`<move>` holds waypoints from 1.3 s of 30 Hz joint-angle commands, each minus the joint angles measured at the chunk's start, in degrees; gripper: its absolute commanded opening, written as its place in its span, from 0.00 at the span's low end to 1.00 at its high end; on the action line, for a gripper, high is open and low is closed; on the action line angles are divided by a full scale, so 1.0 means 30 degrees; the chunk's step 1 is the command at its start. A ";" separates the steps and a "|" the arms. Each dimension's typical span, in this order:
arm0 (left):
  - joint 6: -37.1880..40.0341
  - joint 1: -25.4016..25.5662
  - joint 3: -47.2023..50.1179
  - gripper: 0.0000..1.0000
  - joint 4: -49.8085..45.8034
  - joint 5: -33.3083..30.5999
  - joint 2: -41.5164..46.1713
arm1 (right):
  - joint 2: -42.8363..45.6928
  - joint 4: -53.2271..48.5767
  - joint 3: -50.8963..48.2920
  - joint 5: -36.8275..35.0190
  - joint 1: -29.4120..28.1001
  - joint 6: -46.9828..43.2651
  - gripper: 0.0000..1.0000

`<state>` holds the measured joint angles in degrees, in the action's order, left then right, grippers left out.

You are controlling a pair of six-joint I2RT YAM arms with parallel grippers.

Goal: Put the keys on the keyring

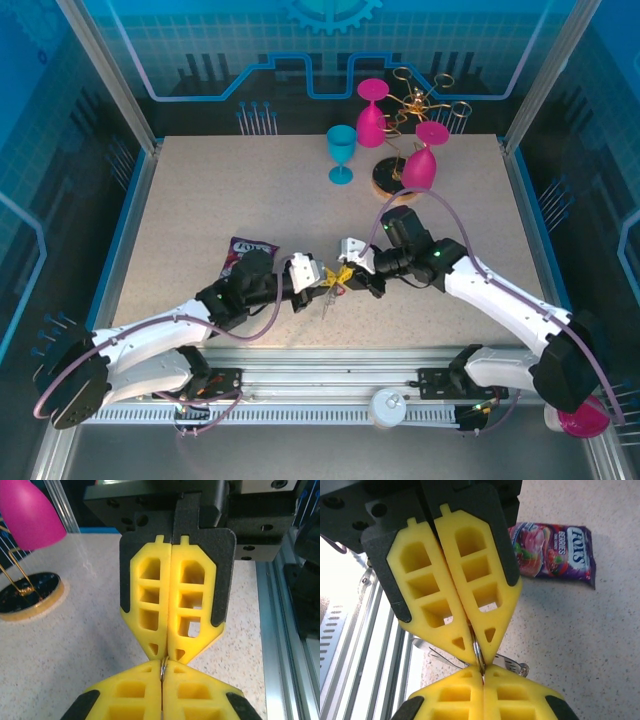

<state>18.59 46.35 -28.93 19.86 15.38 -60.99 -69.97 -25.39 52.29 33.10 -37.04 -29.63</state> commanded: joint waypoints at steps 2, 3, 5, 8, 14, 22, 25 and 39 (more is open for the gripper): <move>0.1269 0.0129 -0.0642 0.00 -0.2618 0.0018 -0.0309 | -0.0096 0.0502 0.1160 0.1349 -0.0862 -0.0667 0.00; 0.1282 0.0109 -0.0548 0.00 -0.2573 0.0030 -0.0213 | -0.0119 0.0705 0.1039 0.1376 -0.0863 -0.0511 0.00; 0.1093 0.0110 -0.0074 0.00 -0.1743 0.0104 0.0058 | 0.0116 0.1889 0.0382 0.1547 -0.0795 0.0190 0.00; -0.0274 0.0130 0.1311 0.00 0.1217 0.0134 0.0534 | 0.0778 0.6097 -0.2148 0.2289 -0.0277 0.2597 0.16; -0.2376 0.0079 0.3168 0.00 0.5077 0.0264 0.1246 | 0.1178 1.2119 -0.5615 0.3388 0.0408 0.4338 0.32; -0.3682 -0.0090 0.4397 0.00 0.6649 0.0282 0.2162 | 0.0550 1.5505 -0.7363 0.3690 0.0349 0.4184 0.33; -0.3866 -0.0118 0.4588 0.00 0.6838 0.0410 0.2236 | 0.0194 1.6123 -0.7441 0.3832 0.0305 0.4519 0.31; -0.4494 -0.0203 0.4895 0.00 0.8504 0.0706 0.1407 | -0.0525 1.7726 -0.7442 0.4979 0.0186 0.5535 0.04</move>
<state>6.68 45.69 -15.11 40.40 15.40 -56.01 -70.72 24.03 30.28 45.80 -36.29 -13.72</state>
